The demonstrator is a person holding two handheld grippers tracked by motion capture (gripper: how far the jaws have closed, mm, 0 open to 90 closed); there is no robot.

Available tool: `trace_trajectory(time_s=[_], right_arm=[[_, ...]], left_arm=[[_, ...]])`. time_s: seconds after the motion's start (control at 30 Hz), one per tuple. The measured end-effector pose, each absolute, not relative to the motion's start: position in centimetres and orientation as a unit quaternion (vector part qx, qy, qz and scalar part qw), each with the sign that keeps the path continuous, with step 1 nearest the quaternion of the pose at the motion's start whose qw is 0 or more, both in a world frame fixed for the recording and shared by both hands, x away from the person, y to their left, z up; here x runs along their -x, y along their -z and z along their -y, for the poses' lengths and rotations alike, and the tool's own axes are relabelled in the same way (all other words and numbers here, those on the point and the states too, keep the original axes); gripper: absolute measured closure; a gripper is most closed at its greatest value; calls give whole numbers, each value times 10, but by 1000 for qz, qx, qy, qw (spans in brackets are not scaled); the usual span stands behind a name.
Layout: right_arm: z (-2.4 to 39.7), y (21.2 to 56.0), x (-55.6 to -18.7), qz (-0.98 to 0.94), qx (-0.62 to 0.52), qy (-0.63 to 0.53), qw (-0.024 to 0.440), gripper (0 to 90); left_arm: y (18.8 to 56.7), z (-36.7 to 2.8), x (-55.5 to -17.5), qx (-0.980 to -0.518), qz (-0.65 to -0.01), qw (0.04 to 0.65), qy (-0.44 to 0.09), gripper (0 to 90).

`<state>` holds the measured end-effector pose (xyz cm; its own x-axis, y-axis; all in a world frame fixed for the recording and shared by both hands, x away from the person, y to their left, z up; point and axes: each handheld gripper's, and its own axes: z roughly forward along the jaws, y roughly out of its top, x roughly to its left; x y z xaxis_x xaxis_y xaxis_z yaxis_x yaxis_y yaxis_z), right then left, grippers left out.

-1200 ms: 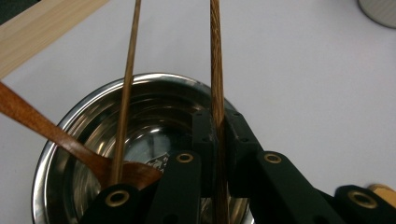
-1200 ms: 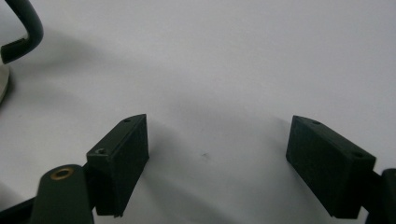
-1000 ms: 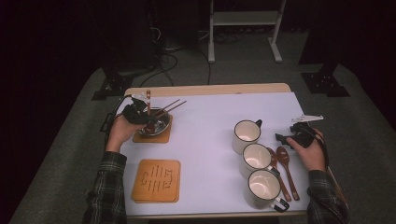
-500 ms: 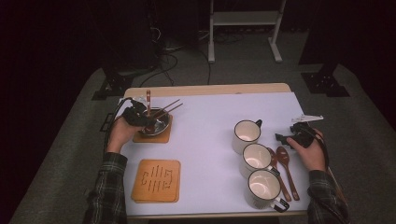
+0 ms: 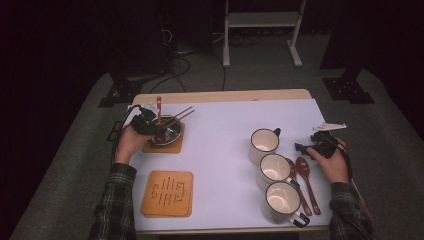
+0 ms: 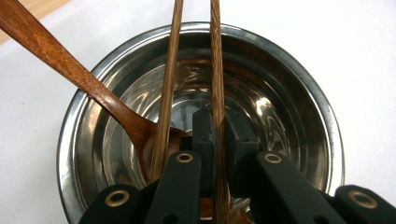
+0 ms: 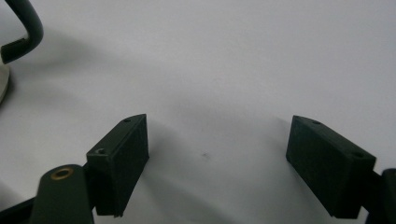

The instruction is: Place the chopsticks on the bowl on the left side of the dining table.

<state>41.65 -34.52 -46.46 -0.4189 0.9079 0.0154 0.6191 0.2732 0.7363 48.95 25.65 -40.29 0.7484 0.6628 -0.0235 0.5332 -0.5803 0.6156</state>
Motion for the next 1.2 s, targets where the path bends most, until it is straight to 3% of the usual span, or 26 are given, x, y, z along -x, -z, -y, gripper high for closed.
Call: trace_trajectory(time_s=[0.4,0.83,1.03,1.2], right_arm=[[345,465,-416,-769,-496,-342,211,194],[345,465,-416,-769,-496,-343,211,195],[345,465,-417,-769,-496,-343,210,195],[345,465,-417,-769,-496,-343,210,194]], left_arm=[[406,-257,-491,-881,-344,309,-100,836],[380,-257,-480,-868,-341,338,-127,733],[369,-261,-471,-856,-357,358,-108,822],[371,-261,-468,-852,-367,363,-89,759]])
